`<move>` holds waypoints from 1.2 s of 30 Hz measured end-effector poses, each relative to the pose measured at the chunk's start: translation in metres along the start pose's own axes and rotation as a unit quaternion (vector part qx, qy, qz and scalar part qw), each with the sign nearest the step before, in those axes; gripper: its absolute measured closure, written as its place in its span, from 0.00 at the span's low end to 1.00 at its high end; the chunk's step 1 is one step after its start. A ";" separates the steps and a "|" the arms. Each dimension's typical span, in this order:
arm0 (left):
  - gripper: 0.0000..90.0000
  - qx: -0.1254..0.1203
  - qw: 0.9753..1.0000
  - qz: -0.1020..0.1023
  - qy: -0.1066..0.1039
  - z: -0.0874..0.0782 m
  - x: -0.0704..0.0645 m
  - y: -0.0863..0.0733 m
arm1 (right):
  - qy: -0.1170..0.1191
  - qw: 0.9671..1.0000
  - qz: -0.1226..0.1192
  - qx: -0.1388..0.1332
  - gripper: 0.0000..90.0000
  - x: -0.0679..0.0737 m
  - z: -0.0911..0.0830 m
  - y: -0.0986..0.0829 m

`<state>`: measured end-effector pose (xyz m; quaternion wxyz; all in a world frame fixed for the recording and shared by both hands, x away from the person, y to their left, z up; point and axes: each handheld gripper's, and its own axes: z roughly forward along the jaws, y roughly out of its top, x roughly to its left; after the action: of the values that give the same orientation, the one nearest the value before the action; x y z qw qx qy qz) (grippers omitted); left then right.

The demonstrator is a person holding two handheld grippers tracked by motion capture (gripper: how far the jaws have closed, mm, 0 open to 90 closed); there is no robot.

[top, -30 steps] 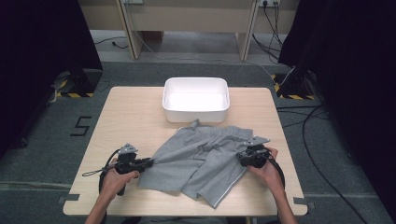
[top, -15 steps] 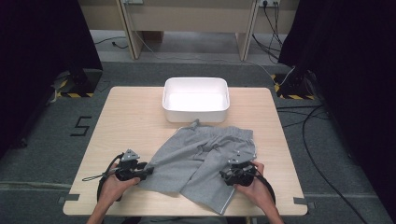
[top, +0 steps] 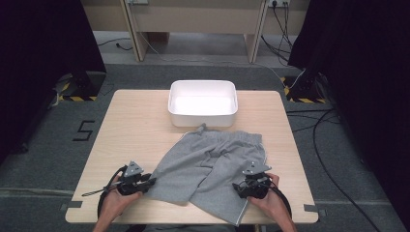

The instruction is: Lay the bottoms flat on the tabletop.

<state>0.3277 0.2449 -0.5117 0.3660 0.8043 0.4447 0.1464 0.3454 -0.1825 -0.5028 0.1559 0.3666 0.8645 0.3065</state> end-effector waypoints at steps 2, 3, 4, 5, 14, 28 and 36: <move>0.75 -0.001 1.000 0.002 0.002 -0.002 -0.002 -0.002 | -0.001 1.000 0.000 0.002 0.33 -0.002 -0.002 -0.002; 0.75 0.000 1.000 0.009 0.011 -0.005 -0.003 -0.005 | -0.002 1.000 0.003 0.005 0.33 -0.005 -0.003 -0.003; 0.75 0.002 1.000 0.011 0.014 -0.006 -0.004 -0.006 | -0.002 1.000 0.005 0.007 0.33 -0.006 -0.005 -0.004; 0.74 0.002 1.000 0.015 0.015 -0.008 -0.006 -0.008 | -0.002 1.000 0.007 0.007 0.33 -0.007 -0.005 -0.005; 0.72 -0.004 1.000 0.021 0.016 -0.019 -0.023 -0.023 | -0.021 0.999 0.012 0.028 0.33 -0.024 -0.022 -0.019; 0.66 0.002 1.000 0.019 0.017 -0.026 -0.026 -0.029 | -0.046 0.998 0.025 0.044 0.33 -0.043 -0.033 -0.029; 0.58 0.011 1.000 0.014 0.009 -0.026 -0.026 -0.020 | -0.053 0.998 0.041 0.022 0.34 -0.046 -0.045 -0.024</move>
<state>0.2863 0.2419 -0.5057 0.3506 0.8134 0.4380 0.1538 0.3417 -0.2474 -0.4819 0.1804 0.4207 0.8459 0.2737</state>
